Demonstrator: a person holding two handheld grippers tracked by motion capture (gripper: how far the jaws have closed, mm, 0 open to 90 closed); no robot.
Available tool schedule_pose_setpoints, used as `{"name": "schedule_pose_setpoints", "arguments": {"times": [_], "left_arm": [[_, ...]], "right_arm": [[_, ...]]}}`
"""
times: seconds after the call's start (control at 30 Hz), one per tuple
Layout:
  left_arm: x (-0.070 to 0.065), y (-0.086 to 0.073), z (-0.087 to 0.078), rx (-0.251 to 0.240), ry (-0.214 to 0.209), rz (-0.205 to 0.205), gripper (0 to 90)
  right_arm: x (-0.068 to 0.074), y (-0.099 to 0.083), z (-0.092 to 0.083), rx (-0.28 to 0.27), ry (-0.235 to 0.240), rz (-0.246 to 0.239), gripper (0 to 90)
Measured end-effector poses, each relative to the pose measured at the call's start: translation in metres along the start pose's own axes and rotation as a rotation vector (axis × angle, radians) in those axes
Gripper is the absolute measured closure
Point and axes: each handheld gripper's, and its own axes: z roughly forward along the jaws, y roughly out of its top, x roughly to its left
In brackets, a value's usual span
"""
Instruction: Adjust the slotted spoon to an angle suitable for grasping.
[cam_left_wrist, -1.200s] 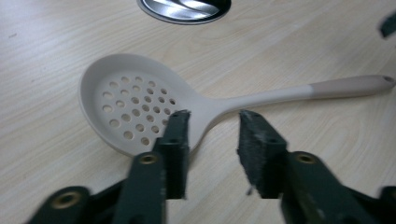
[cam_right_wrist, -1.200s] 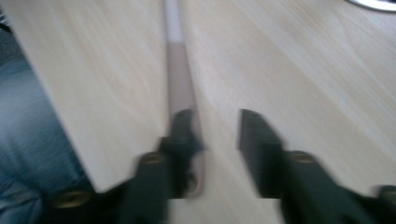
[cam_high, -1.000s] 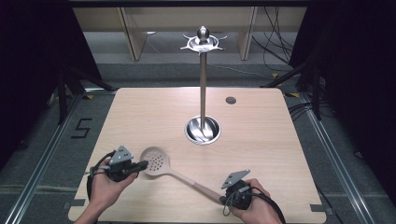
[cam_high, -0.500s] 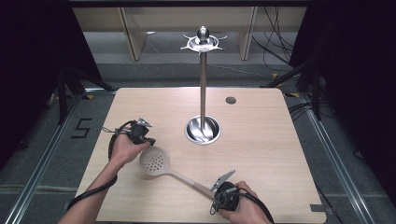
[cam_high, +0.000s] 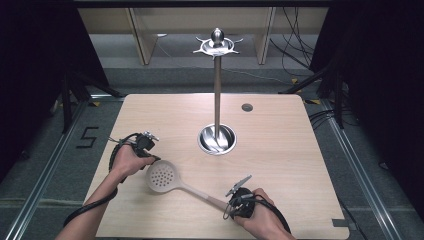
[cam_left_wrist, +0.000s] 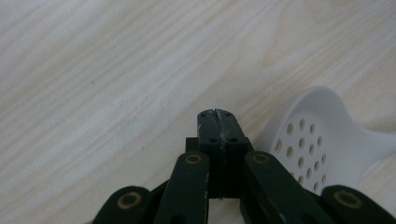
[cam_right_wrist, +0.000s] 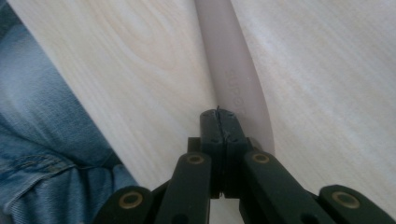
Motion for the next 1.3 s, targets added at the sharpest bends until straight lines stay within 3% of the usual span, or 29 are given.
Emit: {"name": "schedule_pose_setpoints", "arguments": {"times": [0.07,0.1,0.17,0.2,0.23,0.27,0.3,0.37,0.4,0.43,0.47,0.53,0.67,0.7,0.87,0.9,0.93,1.0,1.07,1.1,1.23,1.27,1.3], "left_arm": [[-0.003,-0.004,-0.002,0.006,0.0,-0.002,89.2],[-0.003,-0.006,-0.002,0.016,-0.014,0.008,89.1],[-0.008,-0.013,-0.001,0.031,-0.048,0.0,89.1],[-0.01,-0.016,-0.001,0.04,-0.065,0.0,89.1],[-0.011,-0.019,0.0,0.044,-0.086,0.003,89.1],[-0.014,-0.023,0.001,0.044,-0.08,0.0,89.1],[-0.016,-0.026,0.0,0.052,-0.082,-0.002,89.1],[-0.02,-0.029,0.0,0.051,-0.077,-0.002,89.1],[-0.027,-0.033,-0.001,0.071,-0.103,0.009,89.1],[-0.03,-0.035,-0.002,0.086,-0.099,0.018,89.1],[-0.035,-0.037,-0.001,0.082,-0.103,0.014,89.1],[-0.042,-0.04,0.0,0.085,-0.107,0.031,89.1],[-0.054,-0.044,0.003,0.082,-0.133,0.04,89.1],[-0.058,-0.045,0.003,0.08,-0.135,0.048,89.1],[-0.08,-0.044,0.006,0.102,-0.201,0.094,89.1],[-0.086,-0.044,0.007,0.097,-0.204,0.101,89.1],[-0.092,-0.044,0.008,0.099,-0.217,0.112,89.1],[-0.104,-0.042,0.01,0.102,-0.236,0.144,89.1],[-0.116,-0.04,0.012,0.111,-0.258,0.184,89.0],[-0.121,-0.039,0.012,0.125,-0.269,0.218,89.0],[-0.134,-0.039,0.012,0.109,-0.302,0.247,86.6],[-0.134,-0.039,0.012,0.109,-0.302,0.247,85.6],[-0.136,-0.04,0.011,0.104,-0.316,0.26,84.2]], "right_arm": [[-0.002,0.001,0.0,0.024,-0.045,0.027,90.0],[-0.005,0.003,0.0,-0.004,-0.027,0.0,90.0],[-0.01,0.006,-0.001,-0.009,-0.037,0.022,90.0],[-0.015,0.008,-0.001,-0.017,-0.048,0.009,90.0],[-0.017,0.009,-0.002,-0.02,-0.055,0.036,90.0],[-0.018,0.012,-0.002,-0.03,-0.041,0.063,90.0],[-0.024,0.014,-0.002,-0.029,-0.07,0.054,90.0],[-0.028,0.016,-0.003,-0.029,-0.079,0.053,90.0],[-0.035,0.02,-0.002,-0.035,-0.095,0.083,90.0],[-0.039,0.022,-0.002,-0.042,-0.098,0.092,90.0],[-0.044,0.024,-0.002,-0.026,-0.134,0.112,90.0],[-0.05,0.029,-0.003,-0.055,-0.103,0.15,90.0],[-0.065,0.038,-0.002,-0.072,-0.147,0.195,90.0],[-0.07,0.04,-0.001,-0.088,-0.149,0.168,90.0],[-0.084,0.049,0.0,-0.107,-0.181,0.22,90.0],[-0.085,0.05,0.0,-0.107,-0.176,0.248,90.0],[-0.089,0.05,0.0,-0.12,-0.176,0.243,87.9],[-0.093,0.052,0.0,-0.122,-0.172,0.295,81.4],[-0.096,0.053,-0.002,-0.131,-0.151,0.377,73.6],[-0.099,0.053,-0.004,-0.121,-0.163,0.42,69.0],[-0.112,0.053,-0.01,-0.169,-0.159,0.541,51.5],[-0.112,0.053,-0.01,-0.169,-0.159,0.541,51.5],[-0.115,0.054,-0.011,-0.175,-0.153,0.607,45.5]]}}
